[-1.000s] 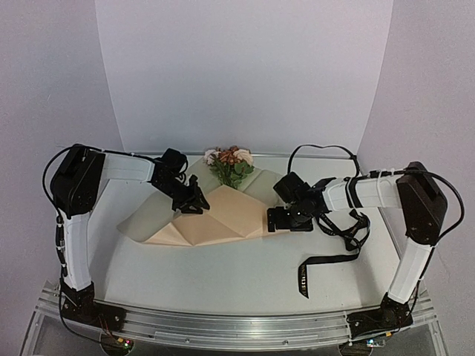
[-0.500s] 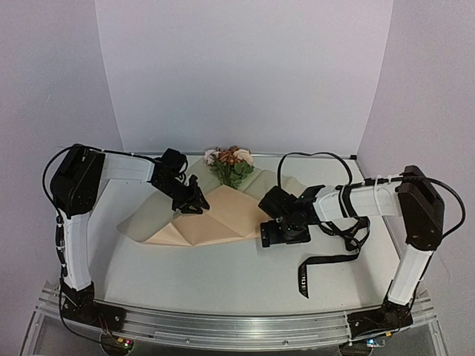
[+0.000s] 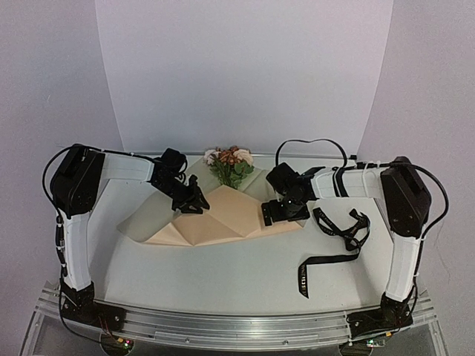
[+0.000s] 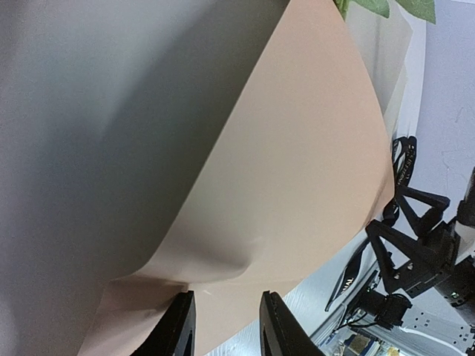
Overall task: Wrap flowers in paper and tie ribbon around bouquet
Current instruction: Press the fold line of the 1/4-folded wrapping paper.
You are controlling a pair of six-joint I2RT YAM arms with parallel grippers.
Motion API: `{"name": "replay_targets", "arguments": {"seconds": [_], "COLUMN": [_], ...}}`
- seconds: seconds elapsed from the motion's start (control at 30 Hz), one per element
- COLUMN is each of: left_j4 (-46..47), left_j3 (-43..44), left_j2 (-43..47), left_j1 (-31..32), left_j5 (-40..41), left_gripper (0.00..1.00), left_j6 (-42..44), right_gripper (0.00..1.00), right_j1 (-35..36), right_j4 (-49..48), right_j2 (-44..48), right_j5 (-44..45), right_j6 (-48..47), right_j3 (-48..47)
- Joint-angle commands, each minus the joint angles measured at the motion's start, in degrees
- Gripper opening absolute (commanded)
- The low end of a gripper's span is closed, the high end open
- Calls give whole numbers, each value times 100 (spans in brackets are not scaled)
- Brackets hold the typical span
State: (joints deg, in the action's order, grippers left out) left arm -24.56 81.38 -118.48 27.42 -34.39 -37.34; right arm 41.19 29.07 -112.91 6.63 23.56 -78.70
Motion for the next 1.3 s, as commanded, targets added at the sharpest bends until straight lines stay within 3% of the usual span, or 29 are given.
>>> {"name": "replay_targets", "arguments": {"seconds": [0.0,0.57,0.93,1.27], "left_j4": [12,293,270,295], "left_j3": [140,-319,-629,-422], "left_j2": [-3,124,333,373], "left_j1": [-35,-21,-67,-114], "left_j5": [-61,-185,520,534], "left_gripper": [32,32,31,32], "left_j6": [29,-172,-351,-216], "right_gripper": [98,96,98,93], "right_j1": [5,77,405,1029], "right_j4": [-78,-135,631,551], "right_j2": [-154,825,1183,283], "right_j5": [-459,-478,448,81], "right_j6": [4,1243,903,979], "right_j3": [-151,1426,410,-328]}}
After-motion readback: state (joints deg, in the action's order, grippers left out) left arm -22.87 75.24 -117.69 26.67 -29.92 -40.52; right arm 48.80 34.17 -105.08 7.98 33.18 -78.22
